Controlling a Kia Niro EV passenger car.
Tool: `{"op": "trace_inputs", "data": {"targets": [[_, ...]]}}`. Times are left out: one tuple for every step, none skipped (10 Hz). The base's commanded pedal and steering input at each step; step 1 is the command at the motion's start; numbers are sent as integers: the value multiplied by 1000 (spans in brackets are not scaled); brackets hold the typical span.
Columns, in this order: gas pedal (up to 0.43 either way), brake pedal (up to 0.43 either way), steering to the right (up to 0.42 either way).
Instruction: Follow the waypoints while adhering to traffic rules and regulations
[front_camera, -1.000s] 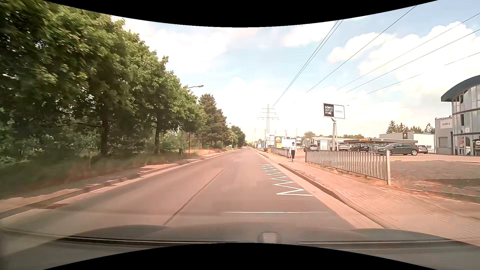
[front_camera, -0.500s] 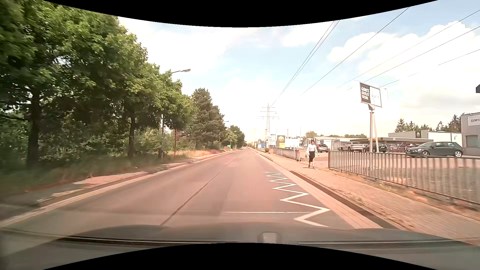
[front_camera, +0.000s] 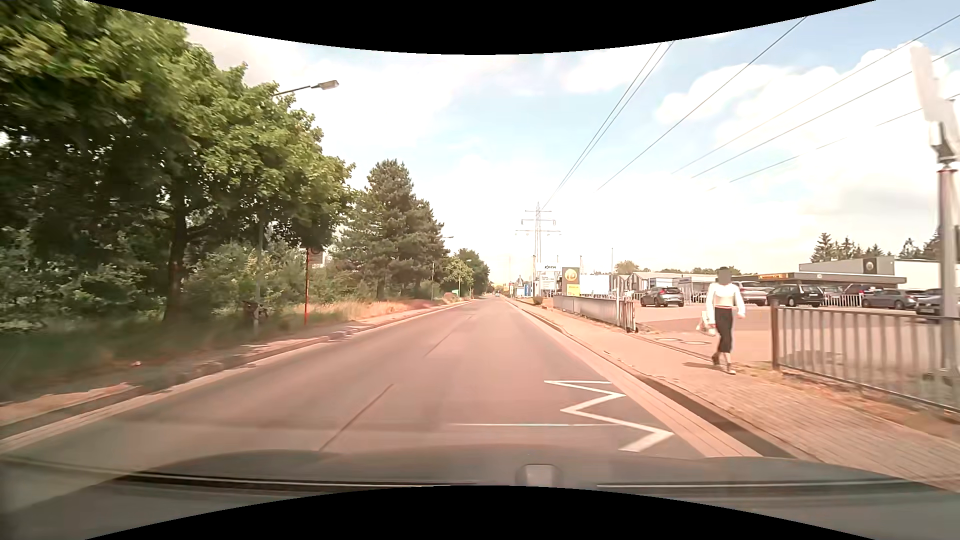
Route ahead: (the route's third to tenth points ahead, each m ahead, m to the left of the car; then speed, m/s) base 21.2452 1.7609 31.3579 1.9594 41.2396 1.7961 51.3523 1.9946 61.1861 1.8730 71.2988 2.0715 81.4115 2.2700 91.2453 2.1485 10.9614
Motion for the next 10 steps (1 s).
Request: {"op": "trace_inputs", "data": {"targets": [[130, 0, -5], [130, 0, -7], [130, 0, -9], [130, 0, -10], [130, 0, -10], [130, 0, -9], [130, 0, -7], [130, 0, -3], [130, 0, -2], [138, 0, -2]]}}
